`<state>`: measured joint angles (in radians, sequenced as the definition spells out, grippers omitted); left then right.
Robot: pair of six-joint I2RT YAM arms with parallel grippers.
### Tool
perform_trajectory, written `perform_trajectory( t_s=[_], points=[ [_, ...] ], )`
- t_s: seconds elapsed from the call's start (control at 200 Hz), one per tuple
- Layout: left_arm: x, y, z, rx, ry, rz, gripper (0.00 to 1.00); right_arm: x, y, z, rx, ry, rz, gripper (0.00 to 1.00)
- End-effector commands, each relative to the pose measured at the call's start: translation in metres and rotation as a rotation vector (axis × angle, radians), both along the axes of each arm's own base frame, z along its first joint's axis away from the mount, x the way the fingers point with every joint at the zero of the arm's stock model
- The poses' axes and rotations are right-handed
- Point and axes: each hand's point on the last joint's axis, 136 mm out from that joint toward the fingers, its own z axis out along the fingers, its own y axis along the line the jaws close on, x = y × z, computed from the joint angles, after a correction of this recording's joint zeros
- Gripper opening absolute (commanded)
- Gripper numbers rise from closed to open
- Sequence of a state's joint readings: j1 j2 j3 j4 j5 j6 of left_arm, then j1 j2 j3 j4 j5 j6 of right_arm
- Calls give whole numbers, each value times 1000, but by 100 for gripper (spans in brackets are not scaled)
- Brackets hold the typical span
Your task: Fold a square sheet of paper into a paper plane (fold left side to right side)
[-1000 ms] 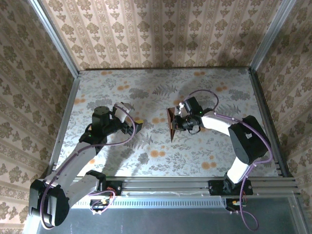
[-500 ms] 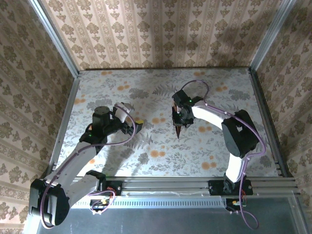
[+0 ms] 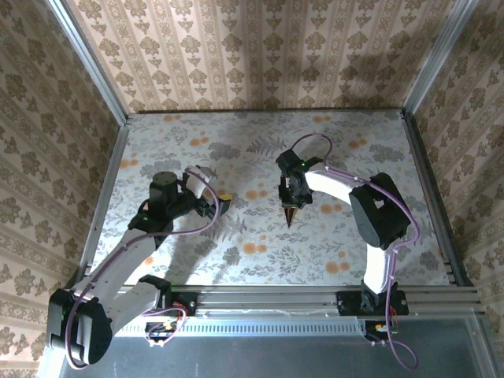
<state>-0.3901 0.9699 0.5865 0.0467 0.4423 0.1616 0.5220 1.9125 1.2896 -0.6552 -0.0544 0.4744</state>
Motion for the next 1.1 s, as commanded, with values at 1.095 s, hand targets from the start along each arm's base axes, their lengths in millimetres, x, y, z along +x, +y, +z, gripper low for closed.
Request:
perform_trajectory(
  t_s=[1.095],
  points=[
    [0, -1, 2, -3, 12, -13, 100, 2, 8, 20, -116, -46, 53, 3]
  ],
)
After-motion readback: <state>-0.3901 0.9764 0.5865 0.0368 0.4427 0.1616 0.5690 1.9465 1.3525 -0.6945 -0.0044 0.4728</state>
